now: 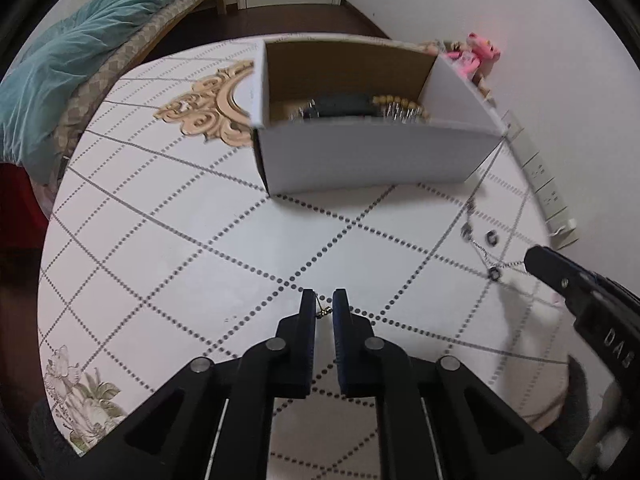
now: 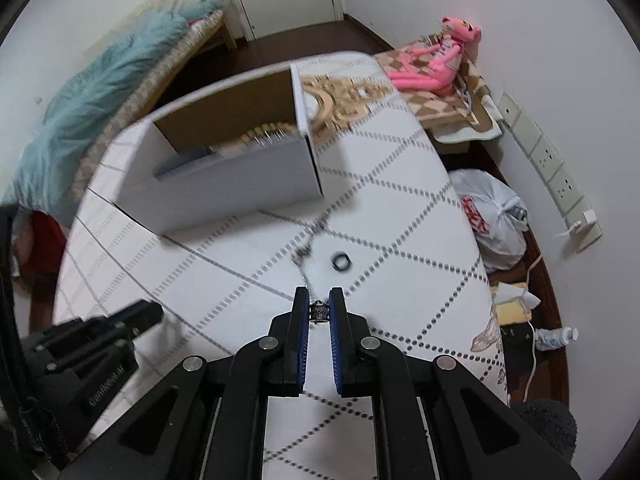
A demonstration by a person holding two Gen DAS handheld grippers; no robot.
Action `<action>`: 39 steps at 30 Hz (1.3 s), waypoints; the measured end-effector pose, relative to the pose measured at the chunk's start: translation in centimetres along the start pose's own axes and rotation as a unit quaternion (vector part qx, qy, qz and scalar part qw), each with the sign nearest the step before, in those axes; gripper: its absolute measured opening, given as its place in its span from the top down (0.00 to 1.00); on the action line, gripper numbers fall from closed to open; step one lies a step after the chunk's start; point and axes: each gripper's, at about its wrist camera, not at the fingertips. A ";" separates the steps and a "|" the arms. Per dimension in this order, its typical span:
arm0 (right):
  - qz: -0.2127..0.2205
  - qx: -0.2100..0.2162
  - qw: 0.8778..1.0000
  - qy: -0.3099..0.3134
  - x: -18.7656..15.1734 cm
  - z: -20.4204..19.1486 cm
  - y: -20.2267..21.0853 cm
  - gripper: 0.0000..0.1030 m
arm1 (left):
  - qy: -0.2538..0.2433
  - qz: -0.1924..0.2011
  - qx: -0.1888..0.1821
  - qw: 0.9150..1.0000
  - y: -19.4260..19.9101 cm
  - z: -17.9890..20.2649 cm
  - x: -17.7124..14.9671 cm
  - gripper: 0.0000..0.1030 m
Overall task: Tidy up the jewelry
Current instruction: 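Carry both small pieces into the box and open both tools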
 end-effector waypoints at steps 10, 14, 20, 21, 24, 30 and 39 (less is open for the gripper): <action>0.057 0.076 0.995 0.008 5.7 -2.0 7.3 0.90 | 0.029 0.048 -0.049 0.997 7.0 -2.4 4.1 0.94; 0.073 0.105 0.992 0.018 8.5 -3.1 9.7 0.90 | 0.025 0.069 -0.067 0.995 9.2 -2.3 6.9 0.94; 0.083 0.119 0.988 0.046 13.3 -5.0 10.7 0.90 | 0.019 0.082 -0.087 0.993 9.5 -2.2 11.8 0.94; 0.080 0.119 0.989 0.048 14.0 -5.2 10.4 0.90 | 0.018 0.081 -0.088 0.993 9.2 -2.2 12.6 0.94; 0.065 0.111 0.990 0.053 16.6 -5.5 8.5 0.90 | 0.014 0.070 -0.092 0.993 7.9 -2.1 14.7 0.94; 0.005 0.112 0.993 0.037 19.8 -4.8 2.7 0.90 | 0.022 0.023 -0.110 0.993 4.1 -2.3 17.0 0.94; -0.050 0.088 0.994 0.038 21.5 -4.7 -4.0 0.90 | 0.062 -0.037 -0.074 0.995 -0.5 -3.2 19.4 0.90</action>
Point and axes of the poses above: each gripper's, at about its wrist camera, not at the fingertips, and y roughly against the way its jaws point, z to its right, x to its top, and after that the axes turned 2 degrees about x, right-handed
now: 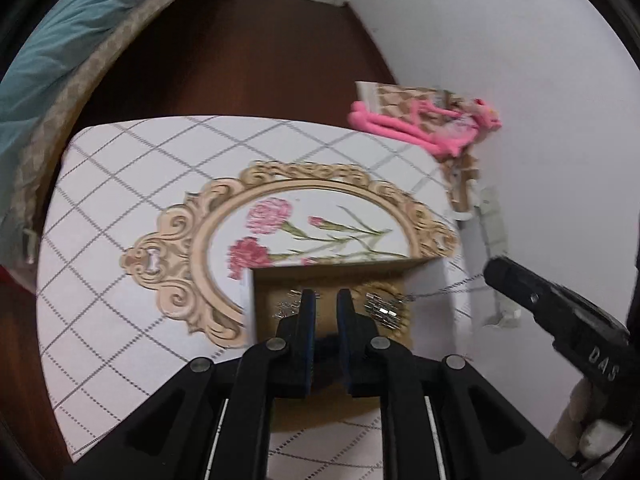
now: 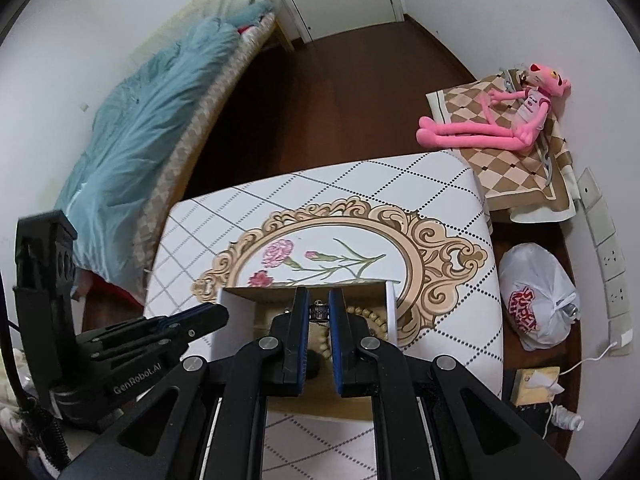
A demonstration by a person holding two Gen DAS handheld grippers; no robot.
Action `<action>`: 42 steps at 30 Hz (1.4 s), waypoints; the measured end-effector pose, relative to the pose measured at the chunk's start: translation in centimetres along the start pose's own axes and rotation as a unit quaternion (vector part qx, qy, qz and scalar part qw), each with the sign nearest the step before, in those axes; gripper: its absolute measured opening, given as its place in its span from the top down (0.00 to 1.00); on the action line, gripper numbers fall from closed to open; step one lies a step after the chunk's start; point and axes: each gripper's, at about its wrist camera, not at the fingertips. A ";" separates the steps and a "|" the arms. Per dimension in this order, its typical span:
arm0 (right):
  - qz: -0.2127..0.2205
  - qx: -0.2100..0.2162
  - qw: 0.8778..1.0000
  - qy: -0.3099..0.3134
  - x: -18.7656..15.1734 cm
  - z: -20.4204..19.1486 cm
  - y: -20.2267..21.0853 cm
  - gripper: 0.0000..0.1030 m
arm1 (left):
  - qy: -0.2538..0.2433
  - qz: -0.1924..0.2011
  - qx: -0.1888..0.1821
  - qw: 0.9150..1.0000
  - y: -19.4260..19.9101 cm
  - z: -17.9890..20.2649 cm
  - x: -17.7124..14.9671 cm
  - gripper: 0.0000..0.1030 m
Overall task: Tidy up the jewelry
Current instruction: 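Carry both small pieces into the box and open both tools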
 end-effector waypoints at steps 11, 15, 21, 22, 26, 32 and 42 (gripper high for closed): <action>-0.036 -0.054 0.998 0.011 0.1 0.9 -2.5 0.40 | -0.019 0.037 0.103 0.994 0.8 -1.1 0.1 0.08; -0.037 -0.107 0.993 0.027 -1.3 1.0 -2.6 0.14 | -0.026 0.053 0.132 0.990 0.9 -1.4 -0.9 0.04; -0.048 -0.151 0.987 0.037 -4.3 1.4 -3.6 0.07 | -0.027 0.066 0.158 0.985 0.7 -1.6 -3.0 0.01; -0.049 -0.158 0.986 0.039 -4.9 1.4 -3.7 0.07 | -0.026 0.065 0.159 0.985 0.6 -1.6 -3.3 0.01; -0.046 -0.162 0.985 0.040 -6.1 1.3 -3.6 0.04 | -0.022 0.065 0.162 0.984 0.8 -1.6 -4.3 0.01; -0.031 -0.163 0.985 0.039 -7.3 0.8 -2.4 0.03 | -0.018 0.077 0.163 0.984 2.1 -1.5 -5.4 0.01; 0.030 -0.192 0.980 0.043 -9.1 0.0 2.0 0.03 | -0.015 0.113 0.163 0.980 5.3 -0.2 -8.5 0.01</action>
Point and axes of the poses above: each gripper's, at about its wrist camera, not at the fingertips, and y roughly against the way its jaws point, z to its right, x to its top, and after that the axes turned 2 degrees about x, right-handed
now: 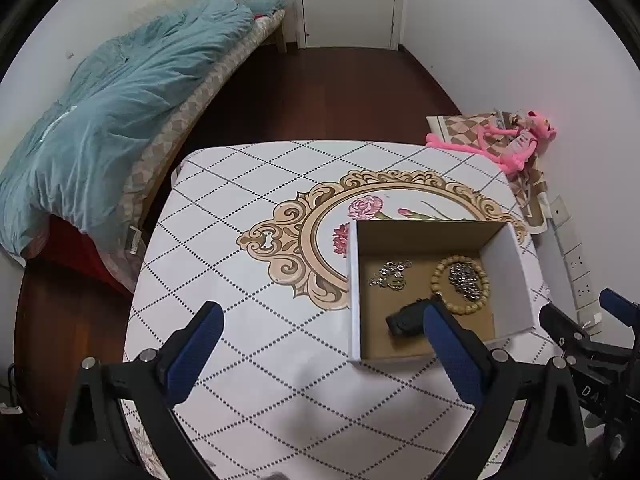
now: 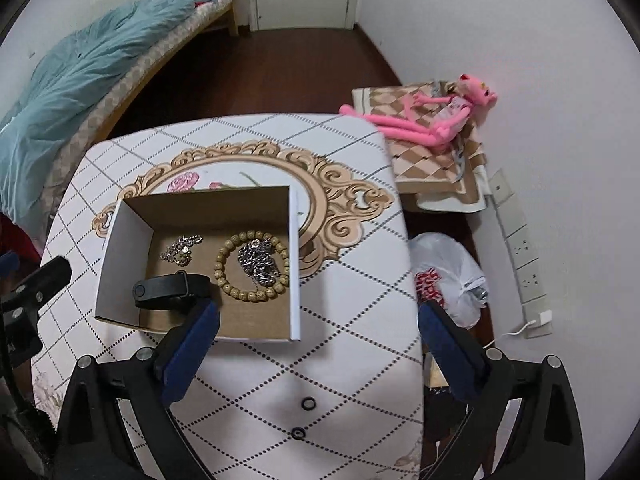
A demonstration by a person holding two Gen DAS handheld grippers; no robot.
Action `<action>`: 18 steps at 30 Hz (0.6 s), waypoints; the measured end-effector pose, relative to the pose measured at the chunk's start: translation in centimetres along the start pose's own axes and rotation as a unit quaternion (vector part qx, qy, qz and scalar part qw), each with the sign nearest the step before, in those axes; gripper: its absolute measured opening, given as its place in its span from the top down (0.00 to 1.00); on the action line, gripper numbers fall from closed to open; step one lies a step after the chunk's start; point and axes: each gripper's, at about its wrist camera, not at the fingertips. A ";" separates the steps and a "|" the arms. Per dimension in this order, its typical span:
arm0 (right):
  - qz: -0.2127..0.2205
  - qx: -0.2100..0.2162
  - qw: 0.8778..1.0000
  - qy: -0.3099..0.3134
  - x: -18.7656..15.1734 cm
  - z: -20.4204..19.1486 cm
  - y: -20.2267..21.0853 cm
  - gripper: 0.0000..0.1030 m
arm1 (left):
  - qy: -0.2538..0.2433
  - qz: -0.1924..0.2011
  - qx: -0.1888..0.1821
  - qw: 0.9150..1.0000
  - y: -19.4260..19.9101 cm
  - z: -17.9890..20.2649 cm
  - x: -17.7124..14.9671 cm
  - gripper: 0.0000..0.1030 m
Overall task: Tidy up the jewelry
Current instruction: 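Carry both small pieces into the box and open both tools, then reach the right tool to a small black ring on the table and grasp it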
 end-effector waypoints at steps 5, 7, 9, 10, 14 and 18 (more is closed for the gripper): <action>0.034 -0.003 0.999 -0.004 -0.7 0.3 3.3 0.03 | 0.001 0.021 -0.003 1.000 2.7 0.3 -0.9 0.01; 0.047 -0.004 0.999 -0.004 -1.0 0.4 4.7 0.03 | 0.003 0.032 -0.004 0.999 3.9 0.3 -1.1 0.01; 0.062 -0.002 0.998 -0.006 -1.4 0.5 6.1 0.03 | 0.004 0.046 -0.005 0.999 5.3 0.3 -1.3 0.01; 0.070 -0.002 0.997 -0.008 -1.6 0.7 7.0 0.03 | 0.004 0.048 -0.007 0.999 5.7 0.3 -1.4 0.01; 0.092 0.004 0.996 -0.015 -2.4 1.0 9.7 0.03 | 0.004 0.068 -0.009 0.998 7.9 0.3 -1.7 0.01; 0.105 0.015 0.994 -0.023 -3.1 1.3 11.7 0.03 | 0.005 0.078 -0.013 0.997 9.4 0.3 -2.0 0.01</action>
Point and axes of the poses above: each gripper's, at about its wrist camera, not at the fingertips, and y roughly against the way its jaws point, z to its right, x to its top, and after that the axes turned 2 degrees about x, right-handed
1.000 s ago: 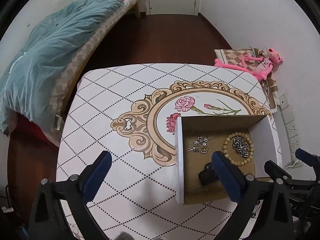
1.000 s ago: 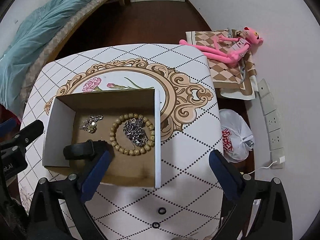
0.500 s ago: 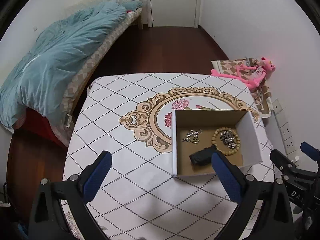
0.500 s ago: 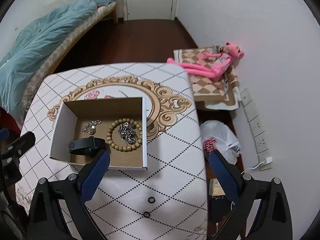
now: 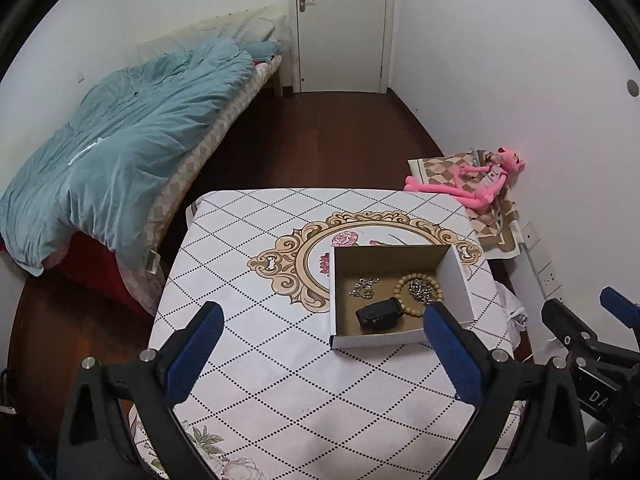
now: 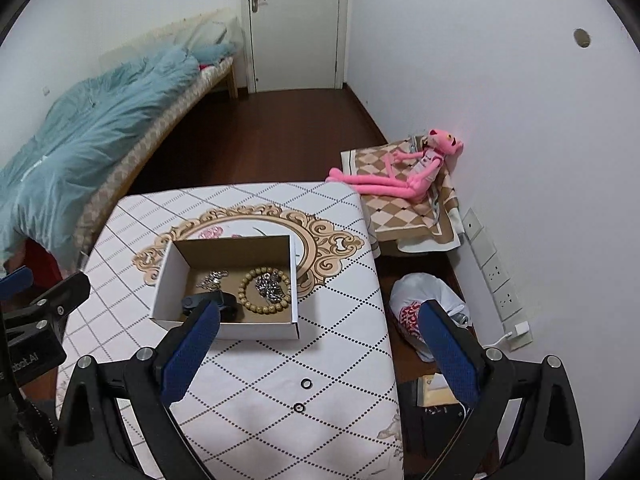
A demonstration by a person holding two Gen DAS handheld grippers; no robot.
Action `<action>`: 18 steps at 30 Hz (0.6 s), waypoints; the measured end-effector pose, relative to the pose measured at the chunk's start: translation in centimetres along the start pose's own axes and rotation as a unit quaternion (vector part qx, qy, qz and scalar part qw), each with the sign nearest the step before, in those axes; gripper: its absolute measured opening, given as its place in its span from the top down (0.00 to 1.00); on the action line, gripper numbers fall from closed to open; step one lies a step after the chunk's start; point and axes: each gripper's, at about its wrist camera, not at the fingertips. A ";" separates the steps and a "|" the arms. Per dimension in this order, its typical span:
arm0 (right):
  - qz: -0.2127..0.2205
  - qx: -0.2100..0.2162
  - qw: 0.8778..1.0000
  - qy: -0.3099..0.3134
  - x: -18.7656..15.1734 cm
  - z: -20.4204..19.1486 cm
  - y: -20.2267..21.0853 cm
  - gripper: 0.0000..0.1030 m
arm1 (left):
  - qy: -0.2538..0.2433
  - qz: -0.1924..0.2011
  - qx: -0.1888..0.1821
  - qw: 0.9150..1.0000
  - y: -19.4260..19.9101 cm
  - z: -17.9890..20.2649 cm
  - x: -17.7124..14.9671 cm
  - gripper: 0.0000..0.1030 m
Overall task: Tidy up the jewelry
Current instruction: 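Reach the right tool to a small black ring on the table and grasp it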
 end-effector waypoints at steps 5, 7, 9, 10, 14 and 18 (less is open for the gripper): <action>-0.028 0.014 0.999 -0.015 -1.7 0.6 -0.9 0.02 | -0.002 -0.016 0.008 1.000 -0.9 0.1 -1.3 0.01; -0.060 0.013 0.998 -0.021 -3.3 1.0 -2.7 0.02 | -0.003 -0.039 0.015 0.999 -2.3 0.2 -2.5 0.01; -0.086 0.012 0.996 -0.033 -5.2 1.7 -4.6 0.03 | -0.009 -0.071 0.021 0.997 -4.5 0.5 -4.2 0.01; -0.097 0.010 0.995 -0.036 -6.1 1.9 -5.5 0.03 | -0.013 -0.083 0.022 0.996 -5.3 0.7 -5.0 0.01; -0.136 0.014 0.990 -0.044 -10.4 2.1 -9.6 0.09 | -0.030 -0.154 0.032 0.987 -10.0 1.7 -8.7 0.01; -0.159 0.029 0.986 -0.046 -13.2 1.5 -12.5 0.34 | -0.038 -0.198 0.036 0.979 -12.7 2.1 -11.5 0.01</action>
Point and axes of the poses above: each gripper's, at about its wrist camera, not at the fingertips, and y roughly against the way its jaws point, z to its right, x to its top, and after that the axes turned 2 degrees about x, right-handed
